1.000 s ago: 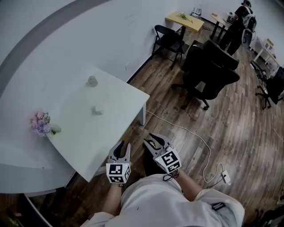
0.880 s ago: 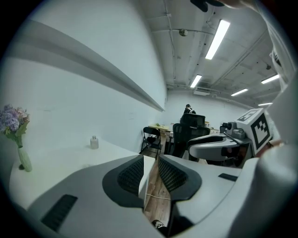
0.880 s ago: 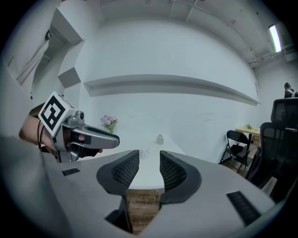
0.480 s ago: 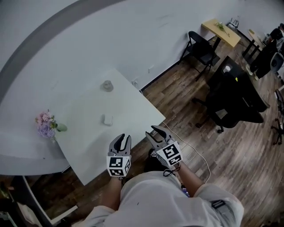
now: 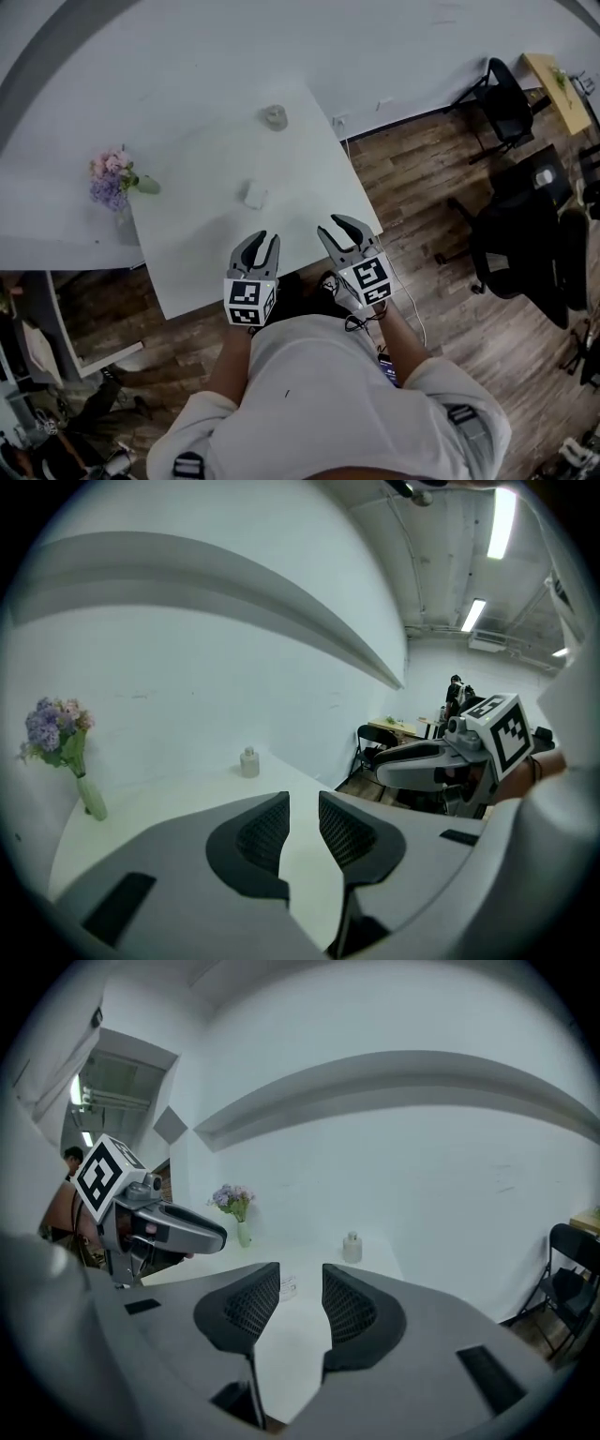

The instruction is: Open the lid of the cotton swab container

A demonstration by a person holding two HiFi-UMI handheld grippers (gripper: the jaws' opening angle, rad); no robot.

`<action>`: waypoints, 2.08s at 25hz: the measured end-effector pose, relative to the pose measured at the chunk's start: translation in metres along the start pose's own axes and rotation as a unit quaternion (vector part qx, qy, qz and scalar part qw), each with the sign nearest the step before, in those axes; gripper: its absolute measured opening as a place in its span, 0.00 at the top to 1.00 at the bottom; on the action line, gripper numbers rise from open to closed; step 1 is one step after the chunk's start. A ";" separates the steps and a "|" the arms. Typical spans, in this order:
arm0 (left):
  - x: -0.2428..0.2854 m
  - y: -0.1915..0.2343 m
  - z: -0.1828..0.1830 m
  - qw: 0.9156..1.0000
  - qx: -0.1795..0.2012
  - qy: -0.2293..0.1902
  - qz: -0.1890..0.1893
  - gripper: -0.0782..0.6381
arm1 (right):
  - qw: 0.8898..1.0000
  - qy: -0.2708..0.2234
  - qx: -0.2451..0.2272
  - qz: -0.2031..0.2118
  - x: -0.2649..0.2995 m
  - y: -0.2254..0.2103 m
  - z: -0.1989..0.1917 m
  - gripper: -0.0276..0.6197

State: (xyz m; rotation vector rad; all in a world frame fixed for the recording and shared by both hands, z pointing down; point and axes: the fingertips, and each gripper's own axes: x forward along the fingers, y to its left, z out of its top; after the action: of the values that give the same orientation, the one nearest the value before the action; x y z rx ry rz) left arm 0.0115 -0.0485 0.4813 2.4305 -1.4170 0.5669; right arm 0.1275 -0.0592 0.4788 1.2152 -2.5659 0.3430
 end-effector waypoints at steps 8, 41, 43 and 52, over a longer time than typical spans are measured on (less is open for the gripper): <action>0.014 0.050 -0.038 0.998 -0.038 0.027 0.040 0.73 | 0.998 0.032 -0.027 0.049 0.057 0.016 -0.011 0.73; 0.133 0.131 -0.144 0.988 -0.057 0.141 0.006 0.54 | 0.985 0.146 -0.030 0.082 0.155 0.032 -0.044 0.73; 0.140 0.131 -0.143 0.989 -0.050 0.136 0.005 0.53 | 0.985 0.148 -0.030 0.077 0.154 0.029 -0.044 0.73; 0.166 0.135 -0.145 0.991 -0.044 0.126 0.021 0.53 | 0.986 0.157 -0.018 0.059 0.138 0.016 -0.051 0.73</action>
State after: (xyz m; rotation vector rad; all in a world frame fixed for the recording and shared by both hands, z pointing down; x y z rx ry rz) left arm -0.0613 -0.1805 0.6910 2.1753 -1.3606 0.7743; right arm 0.0384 -0.1311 0.5734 0.9140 -2.3626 0.4698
